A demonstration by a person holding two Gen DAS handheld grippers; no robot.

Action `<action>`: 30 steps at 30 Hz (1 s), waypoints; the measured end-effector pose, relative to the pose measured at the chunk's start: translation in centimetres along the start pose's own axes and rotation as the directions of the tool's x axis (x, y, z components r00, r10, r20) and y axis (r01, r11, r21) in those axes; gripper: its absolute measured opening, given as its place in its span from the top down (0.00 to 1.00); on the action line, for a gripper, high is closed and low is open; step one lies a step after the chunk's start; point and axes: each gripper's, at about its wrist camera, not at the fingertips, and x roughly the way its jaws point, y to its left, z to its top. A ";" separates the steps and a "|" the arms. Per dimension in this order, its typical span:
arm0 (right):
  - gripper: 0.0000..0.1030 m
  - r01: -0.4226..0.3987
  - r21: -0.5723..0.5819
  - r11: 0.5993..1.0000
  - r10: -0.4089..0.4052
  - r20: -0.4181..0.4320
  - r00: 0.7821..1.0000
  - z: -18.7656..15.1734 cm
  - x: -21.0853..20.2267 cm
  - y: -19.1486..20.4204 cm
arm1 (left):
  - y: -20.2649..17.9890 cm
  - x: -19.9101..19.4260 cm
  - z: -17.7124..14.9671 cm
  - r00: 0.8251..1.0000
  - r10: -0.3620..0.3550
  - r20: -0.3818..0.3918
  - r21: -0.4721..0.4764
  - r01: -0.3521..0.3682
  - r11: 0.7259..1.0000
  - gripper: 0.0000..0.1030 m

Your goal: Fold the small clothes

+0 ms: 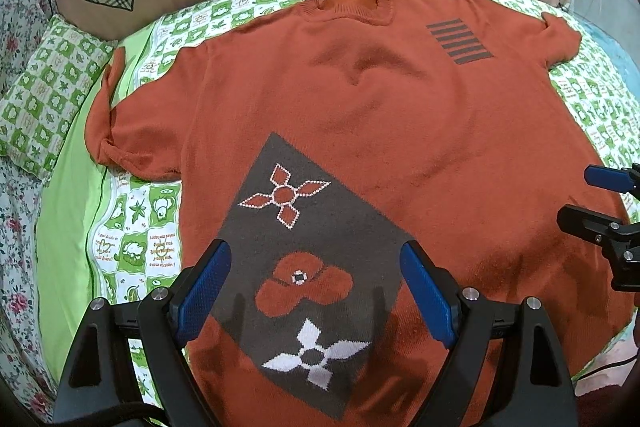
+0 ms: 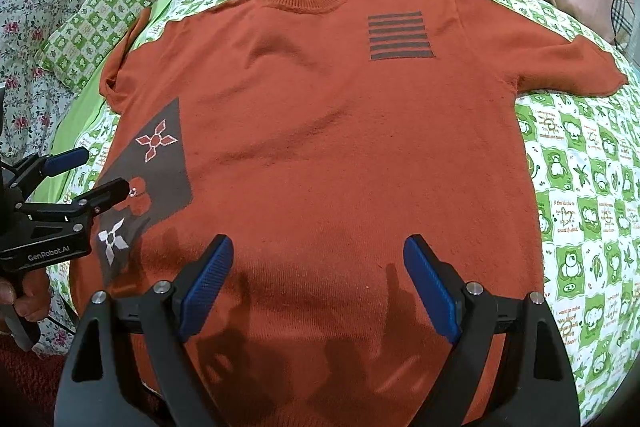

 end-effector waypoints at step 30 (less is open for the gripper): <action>0.15 0.070 -0.011 0.997 -0.070 -0.020 0.997 0.6 -0.1 -0.9 | 0.4 0.3 0.6 1.000 0.019 0.000 -0.016 -0.019 1.000 0.14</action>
